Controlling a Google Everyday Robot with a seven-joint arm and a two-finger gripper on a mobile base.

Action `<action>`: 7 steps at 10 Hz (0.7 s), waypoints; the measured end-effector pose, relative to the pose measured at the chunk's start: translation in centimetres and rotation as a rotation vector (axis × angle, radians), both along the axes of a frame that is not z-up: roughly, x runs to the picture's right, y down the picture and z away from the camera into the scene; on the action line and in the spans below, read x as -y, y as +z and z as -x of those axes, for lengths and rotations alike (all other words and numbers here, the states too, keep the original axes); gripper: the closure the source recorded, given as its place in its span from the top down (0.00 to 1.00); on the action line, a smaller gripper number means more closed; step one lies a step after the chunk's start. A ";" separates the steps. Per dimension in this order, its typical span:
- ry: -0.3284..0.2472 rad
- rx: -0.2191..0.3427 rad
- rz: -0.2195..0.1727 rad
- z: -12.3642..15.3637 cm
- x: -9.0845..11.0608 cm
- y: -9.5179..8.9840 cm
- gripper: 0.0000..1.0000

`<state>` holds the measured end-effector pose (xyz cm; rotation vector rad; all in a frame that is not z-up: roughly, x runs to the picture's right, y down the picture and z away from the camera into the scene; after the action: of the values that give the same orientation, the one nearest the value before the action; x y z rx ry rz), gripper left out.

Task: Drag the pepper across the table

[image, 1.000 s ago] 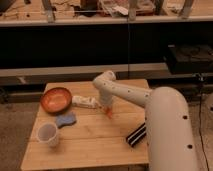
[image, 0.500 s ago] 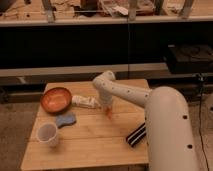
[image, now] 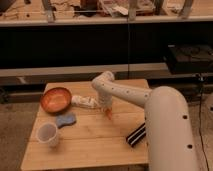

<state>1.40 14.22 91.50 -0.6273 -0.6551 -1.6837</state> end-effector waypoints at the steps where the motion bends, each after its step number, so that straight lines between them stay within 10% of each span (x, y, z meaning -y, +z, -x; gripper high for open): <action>1: 0.000 0.000 0.000 0.0 0.0 0.0 0.00; 7: 0.003 -0.002 -0.011 0.2 -0.7 -0.9 0.00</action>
<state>1.19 14.97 90.61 -0.6200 -0.6440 -1.6826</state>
